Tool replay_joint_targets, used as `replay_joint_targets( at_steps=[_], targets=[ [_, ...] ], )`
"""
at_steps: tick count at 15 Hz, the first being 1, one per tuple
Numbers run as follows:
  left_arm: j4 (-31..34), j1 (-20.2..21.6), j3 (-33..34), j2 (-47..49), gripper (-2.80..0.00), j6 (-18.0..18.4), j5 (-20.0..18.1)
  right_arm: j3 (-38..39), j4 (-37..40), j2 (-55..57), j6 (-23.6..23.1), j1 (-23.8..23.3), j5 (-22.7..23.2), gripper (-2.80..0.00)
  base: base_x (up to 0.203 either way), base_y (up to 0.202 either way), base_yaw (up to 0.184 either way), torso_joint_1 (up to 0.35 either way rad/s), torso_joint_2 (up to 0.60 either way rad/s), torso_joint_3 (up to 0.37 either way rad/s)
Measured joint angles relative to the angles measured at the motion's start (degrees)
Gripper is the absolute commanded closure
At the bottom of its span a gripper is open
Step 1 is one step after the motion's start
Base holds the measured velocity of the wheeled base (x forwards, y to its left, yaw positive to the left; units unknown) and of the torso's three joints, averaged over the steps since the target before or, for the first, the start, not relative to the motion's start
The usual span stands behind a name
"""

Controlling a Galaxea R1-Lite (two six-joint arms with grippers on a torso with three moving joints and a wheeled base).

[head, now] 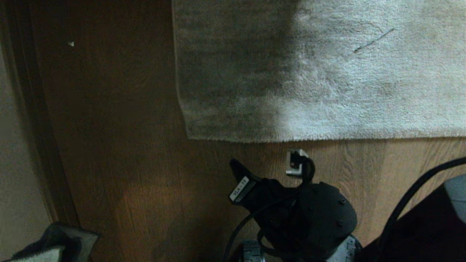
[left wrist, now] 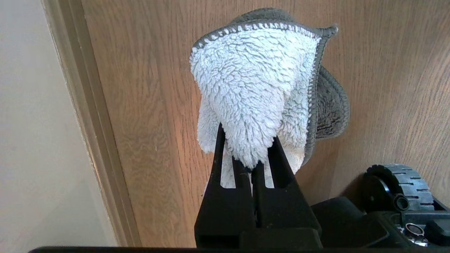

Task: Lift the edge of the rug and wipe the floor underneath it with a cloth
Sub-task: Lay down the carpet

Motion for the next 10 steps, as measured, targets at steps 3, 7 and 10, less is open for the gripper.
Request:
replay_joint_targets(
  at_steps=[3,7,10],
  targets=[
    [0.00,0.00,-0.02,0.00,0.00,0.00,-0.02,1.06,0.00,-0.73,-1.18,-1.23,-0.14,0.00,0.000,0.000,0.000,0.000,0.00,0.000],
    [-0.01,0.00,-0.02,0.00,0.00,-0.01,-0.04,1.37,0.02,-1.08,-3.71,-3.95,-0.83,0.00,0.000,0.000,0.000,0.000,0.00,0.000],
    [0.00,0.02,-0.02,0.00,0.00,0.01,-0.02,3.09,0.03,-1.69,-6.19,-6.59,-1.03,0.00,0.000,0.000,0.000,0.000,0.00,0.000]
  ],
)
